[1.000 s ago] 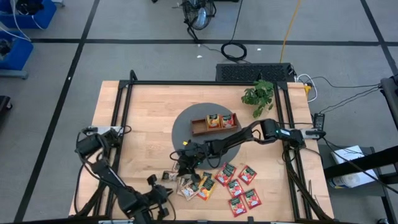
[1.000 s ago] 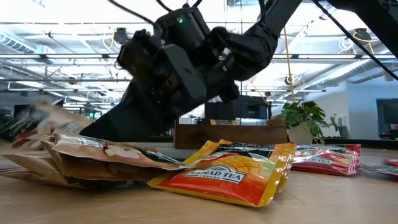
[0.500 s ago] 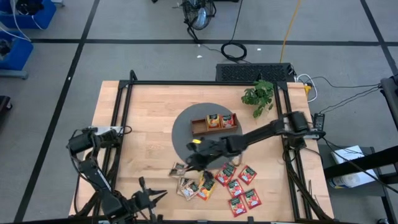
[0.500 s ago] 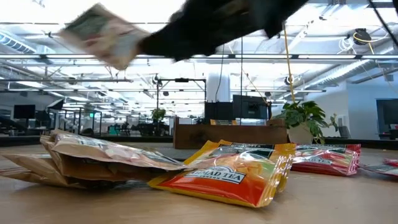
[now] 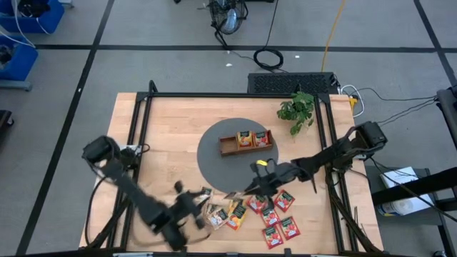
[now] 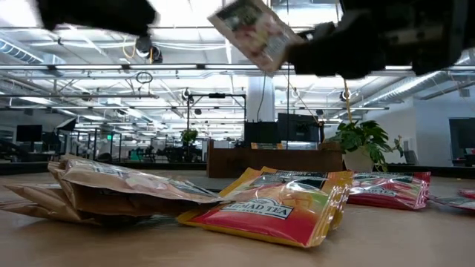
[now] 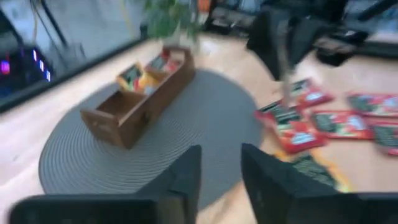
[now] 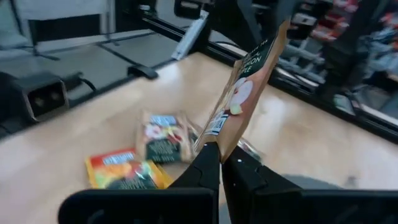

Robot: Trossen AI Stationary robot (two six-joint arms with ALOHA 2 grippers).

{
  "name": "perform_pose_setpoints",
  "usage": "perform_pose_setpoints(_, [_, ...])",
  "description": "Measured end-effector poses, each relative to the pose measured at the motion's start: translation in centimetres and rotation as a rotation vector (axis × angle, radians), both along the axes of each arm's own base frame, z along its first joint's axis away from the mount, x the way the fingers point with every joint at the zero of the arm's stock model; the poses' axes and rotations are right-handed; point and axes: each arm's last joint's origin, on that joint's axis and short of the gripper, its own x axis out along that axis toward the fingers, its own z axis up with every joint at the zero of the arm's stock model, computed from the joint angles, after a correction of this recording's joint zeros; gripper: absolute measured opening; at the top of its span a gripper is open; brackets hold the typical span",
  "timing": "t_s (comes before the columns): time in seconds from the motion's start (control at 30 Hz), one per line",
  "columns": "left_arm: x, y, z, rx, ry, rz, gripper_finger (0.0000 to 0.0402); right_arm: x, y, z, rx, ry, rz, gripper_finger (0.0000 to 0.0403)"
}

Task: Pick & Place Tea
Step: Put the gold tea bag into the left compartment of the wooden organizer

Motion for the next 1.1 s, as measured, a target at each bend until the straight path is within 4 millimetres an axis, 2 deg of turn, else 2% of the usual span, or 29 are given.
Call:
perform_pose_setpoints(0.1, [2.7,3.0,0.9,-0.046,0.108,-0.025,0.0176,-1.2,-0.7,-1.2,-0.014,-0.031,-0.052,0.0])
perform_pose_setpoints(0.17, [3.9,4.6,1.8,-0.087,0.169,-0.101,0.0207,-2.0,-1.2,-2.0,-0.03,-0.02,-0.08,0.0])
perform_pose_setpoints(0.27, [5.2,6.7,3.7,-0.141,0.159,-0.195,0.0243,-3.1,-1.7,-3.1,-0.073,0.003,-0.078,0.0])
perform_pose_setpoints(0.4, [6.3,9.3,5.2,-0.171,0.143,-0.241,0.0268,-3.9,-2.0,-3.5,-0.11,-0.017,-0.07,0.0])
perform_pose_setpoints(0.53, [7.5,11.7,4.7,-0.277,0.18,-0.272,0.0265,-4.3,-2.1,-3.6,-0.118,-0.04,-0.069,0.0])
perform_pose_setpoints(0.63, [8.6,12.4,3.8,-0.33,0.185,-0.334,0.0254,-4.3,-2.1,-3.6,-0.123,-0.039,-0.09,0.0])
perform_pose_setpoints(0.73, [9.1,12.2,3.4,-0.338,0.17,-0.37,0.0245,-4.3,-2.2,-3.6,-0.126,-0.039,-0.123,0.0])
perform_pose_setpoints(0.9, [9.0,12.0,3.2,-0.322,0.195,-0.38,0.0234,-4.2,-2.3,-3.3,-0.134,-0.067,-0.147,0.0])
perform_pose_setpoints(1.1, [9.0,11.9,3.2,-0.289,0.213,-0.403,0.0218,-3.0,-2.1,-2.4,-0.145,-0.104,-0.148,0.0])
